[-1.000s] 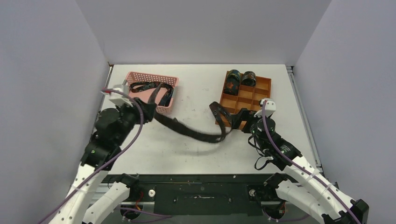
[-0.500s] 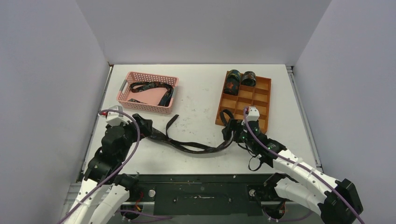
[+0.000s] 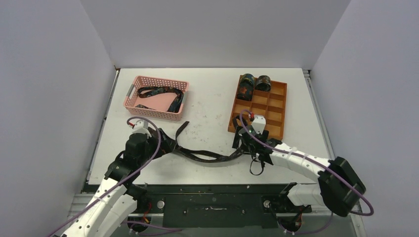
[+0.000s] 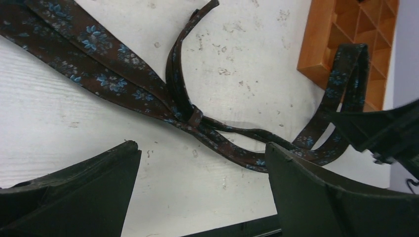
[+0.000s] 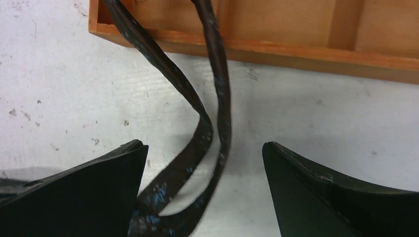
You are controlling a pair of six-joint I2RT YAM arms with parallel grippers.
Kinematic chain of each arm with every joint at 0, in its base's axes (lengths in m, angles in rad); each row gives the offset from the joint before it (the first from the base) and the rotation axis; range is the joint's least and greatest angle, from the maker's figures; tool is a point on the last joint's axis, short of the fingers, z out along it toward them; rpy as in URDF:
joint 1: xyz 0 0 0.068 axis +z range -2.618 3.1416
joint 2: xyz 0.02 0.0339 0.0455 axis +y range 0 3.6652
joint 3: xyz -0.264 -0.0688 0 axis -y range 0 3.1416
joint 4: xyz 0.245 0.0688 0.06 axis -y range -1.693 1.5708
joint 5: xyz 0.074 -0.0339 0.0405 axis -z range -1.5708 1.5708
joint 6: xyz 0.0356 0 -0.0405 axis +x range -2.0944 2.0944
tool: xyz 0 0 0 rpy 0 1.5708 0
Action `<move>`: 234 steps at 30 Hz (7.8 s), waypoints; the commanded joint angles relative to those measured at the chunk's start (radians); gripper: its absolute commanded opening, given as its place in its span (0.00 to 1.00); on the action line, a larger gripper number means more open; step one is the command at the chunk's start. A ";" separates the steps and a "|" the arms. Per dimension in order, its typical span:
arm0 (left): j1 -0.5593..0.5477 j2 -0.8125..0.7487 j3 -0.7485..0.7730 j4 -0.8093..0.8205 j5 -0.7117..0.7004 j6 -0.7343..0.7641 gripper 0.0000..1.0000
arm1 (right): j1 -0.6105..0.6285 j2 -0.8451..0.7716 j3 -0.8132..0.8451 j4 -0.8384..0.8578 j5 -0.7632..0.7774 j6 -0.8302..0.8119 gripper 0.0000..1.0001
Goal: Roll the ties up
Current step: Place the tie at the center of the board, then flatten out the tie at the center of the board.
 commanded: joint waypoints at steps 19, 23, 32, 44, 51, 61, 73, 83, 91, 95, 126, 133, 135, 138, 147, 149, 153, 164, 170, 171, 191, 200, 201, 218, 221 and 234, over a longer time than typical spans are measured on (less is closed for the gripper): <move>-0.008 -0.146 0.120 -0.007 0.033 -0.032 0.97 | 0.098 -0.053 0.033 0.577 -0.239 -0.361 0.10; -0.007 -0.194 0.161 0.029 0.003 0.012 0.96 | 0.101 -0.199 0.106 0.539 -0.472 -0.469 0.05; -0.008 -0.181 0.129 0.295 0.152 0.056 0.96 | 0.098 -0.263 0.118 0.557 -0.744 -0.512 0.05; -0.006 -0.101 0.102 0.840 0.566 0.134 0.96 | 0.072 -0.394 0.070 0.531 -1.004 -0.486 0.05; 0.017 0.082 0.105 1.133 0.895 0.049 0.96 | -0.019 -0.449 0.017 0.649 -1.185 -0.359 0.05; -0.006 0.453 0.183 1.766 1.064 -0.380 0.96 | -0.049 -0.388 -0.058 1.105 -1.355 -0.053 0.05; -0.073 0.399 0.127 1.636 0.998 -0.301 0.96 | -0.012 -0.381 -0.066 1.156 -1.375 -0.020 0.05; -0.200 0.450 0.208 1.447 0.970 -0.160 0.77 | 0.034 -0.359 -0.030 1.126 -1.373 -0.047 0.05; -0.203 0.353 0.305 1.174 0.837 -0.002 0.00 | 0.039 -0.430 0.029 0.654 -1.138 -0.313 0.47; -0.203 0.225 0.339 1.003 0.705 0.146 0.00 | 0.039 -0.502 0.042 0.446 -0.929 -0.387 0.84; 0.120 -0.698 0.219 0.104 0.918 0.036 0.96 | 0.324 0.277 0.102 0.355 -0.517 -0.299 0.90; 0.123 -0.718 0.169 0.168 0.906 -0.003 0.96 | 0.380 0.477 0.207 0.262 -0.473 -0.366 0.92; 0.122 -0.722 0.157 0.177 0.899 -0.008 0.96 | 0.394 0.513 0.227 0.242 -0.479 -0.375 0.97; 0.124 -0.722 0.143 0.174 0.886 -0.013 0.96 | 0.447 0.586 0.276 0.184 -0.458 -0.394 0.91; 0.128 -0.722 0.154 0.104 0.855 0.019 0.96 | 0.513 0.779 0.378 0.048 -0.376 -0.383 0.25; 0.128 -0.722 0.167 0.088 0.839 0.033 0.96 | 0.514 0.779 0.383 0.036 -0.360 -0.371 0.09; 0.129 -0.722 0.187 0.061 0.762 0.058 0.97 | 0.474 0.665 0.367 0.042 -0.281 -0.343 0.05; 0.132 -0.718 0.029 0.228 0.439 -0.060 0.96 | 0.272 0.019 0.313 0.176 -0.315 -0.355 0.05; 0.131 -0.616 -0.171 0.630 0.496 -0.261 0.96 | 0.239 -0.214 0.324 0.201 -0.324 -0.365 0.05; 0.129 -0.591 -0.190 0.691 0.504 -0.286 0.96 | 0.237 -0.239 0.327 0.197 -0.332 -0.364 0.05; -0.474 0.066 -0.046 1.062 0.387 0.048 0.96 | 0.230 -0.286 0.326 0.370 -0.455 -0.162 0.05; -0.482 0.135 -0.018 0.995 0.204 0.138 0.97 | 0.233 -0.271 0.301 0.423 -0.468 -0.091 0.05; -0.482 0.143 -0.019 1.010 0.213 0.140 0.99 | 0.233 -0.270 0.298 0.428 -0.465 -0.080 0.05; -0.508 0.248 -0.027 1.271 0.368 0.108 0.00 | 0.255 -0.196 0.363 0.260 -0.367 -0.077 0.89; -0.495 0.178 -0.050 1.267 0.388 0.117 0.00 | 0.223 -0.296 0.338 0.197 -0.367 -0.117 0.90; -0.411 0.160 0.037 1.179 0.890 0.131 0.00 | 0.061 -0.395 0.148 0.650 -1.012 0.235 0.90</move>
